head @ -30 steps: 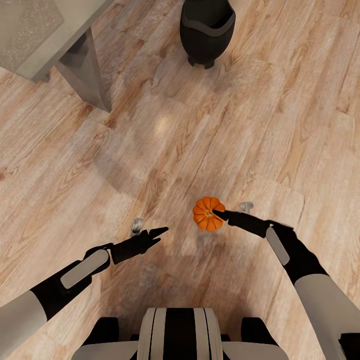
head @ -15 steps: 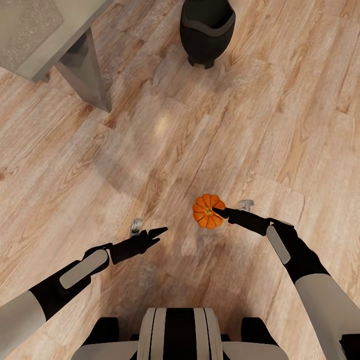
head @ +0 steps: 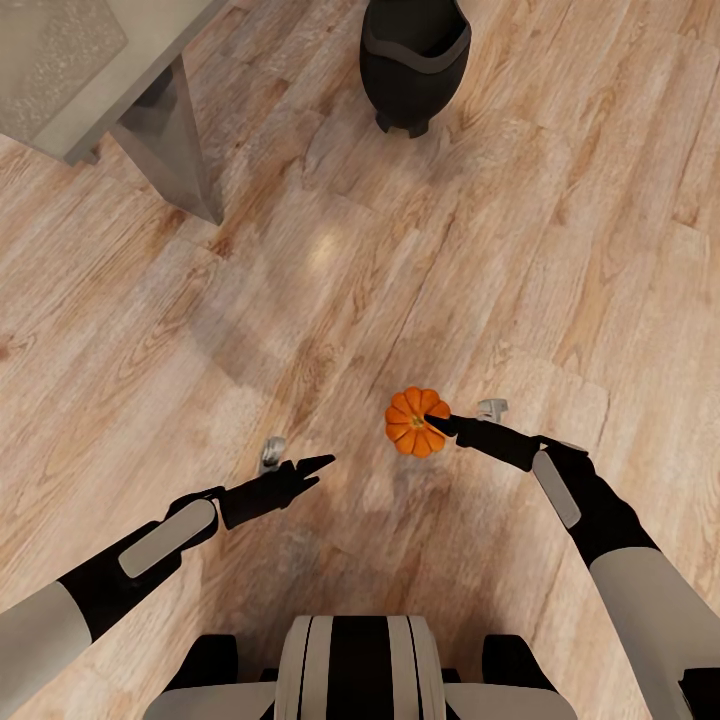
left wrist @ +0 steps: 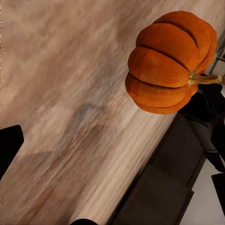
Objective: Place each of the two pumpkins and all three candles from the living room inside a cabinet in the living room (use any cabinet), then make sure every cabinet is closed, and position the cauldron so it is next to a table in the living room.
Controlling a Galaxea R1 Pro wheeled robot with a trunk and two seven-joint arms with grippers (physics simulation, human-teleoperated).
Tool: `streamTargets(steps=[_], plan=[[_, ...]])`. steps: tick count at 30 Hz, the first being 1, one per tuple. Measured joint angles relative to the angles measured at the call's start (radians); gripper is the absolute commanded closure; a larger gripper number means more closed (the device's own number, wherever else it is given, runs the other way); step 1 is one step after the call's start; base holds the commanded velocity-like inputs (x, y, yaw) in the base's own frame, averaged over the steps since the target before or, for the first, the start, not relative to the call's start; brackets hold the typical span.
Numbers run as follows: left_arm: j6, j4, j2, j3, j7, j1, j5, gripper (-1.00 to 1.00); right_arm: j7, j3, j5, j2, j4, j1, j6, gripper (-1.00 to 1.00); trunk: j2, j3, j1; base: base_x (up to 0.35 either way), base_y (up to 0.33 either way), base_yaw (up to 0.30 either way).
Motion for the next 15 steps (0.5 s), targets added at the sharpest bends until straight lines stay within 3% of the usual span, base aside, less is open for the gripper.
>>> streamTargets(steps=[15], plan=[[0.000,-0.014,0.004,0.001,-0.018,-0.001,-0.002,-1.00,0.000,0.001,0.000,0.004,-0.001,0.000,-0.001,1.00,0.000,0.000,0.000,0.000,0.000,0.000]])
